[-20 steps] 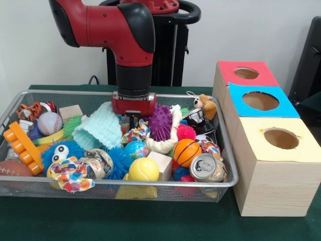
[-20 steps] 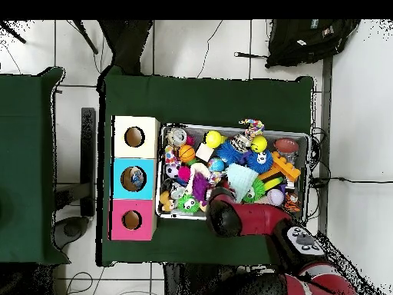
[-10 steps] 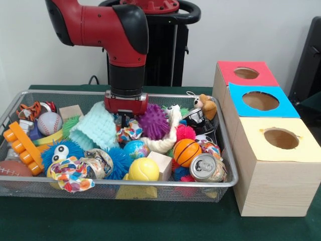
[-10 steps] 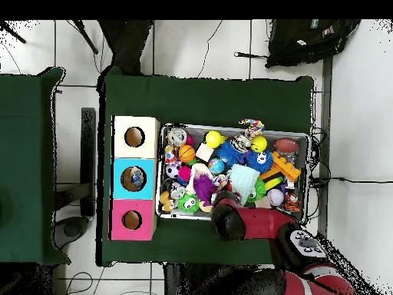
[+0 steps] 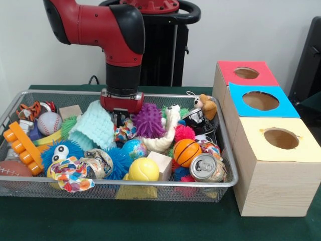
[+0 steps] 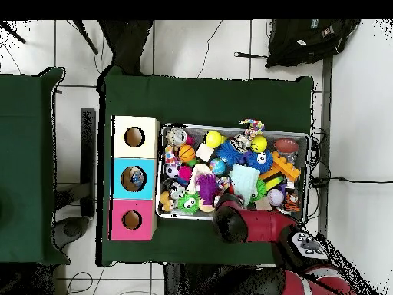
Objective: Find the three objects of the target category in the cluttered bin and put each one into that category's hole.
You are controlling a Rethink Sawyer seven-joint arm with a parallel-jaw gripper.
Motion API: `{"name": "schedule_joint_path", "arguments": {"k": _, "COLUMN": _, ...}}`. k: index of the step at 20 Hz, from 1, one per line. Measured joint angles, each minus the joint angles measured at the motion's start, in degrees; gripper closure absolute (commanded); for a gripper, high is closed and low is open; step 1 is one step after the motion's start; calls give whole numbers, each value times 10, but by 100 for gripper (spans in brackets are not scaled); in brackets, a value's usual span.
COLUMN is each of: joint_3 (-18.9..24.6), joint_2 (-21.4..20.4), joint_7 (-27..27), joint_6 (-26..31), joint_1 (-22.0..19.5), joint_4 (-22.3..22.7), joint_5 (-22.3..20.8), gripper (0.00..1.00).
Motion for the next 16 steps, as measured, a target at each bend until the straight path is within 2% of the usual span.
{"name": "schedule_joint_path", "arguments": {"k": 16, "joint_3": -7, "joint_2": 0, "joint_7": 0, "joint_6": 0, "joint_1": -6, "joint_4": 0, "joint_5": -25, "gripper": 100}}
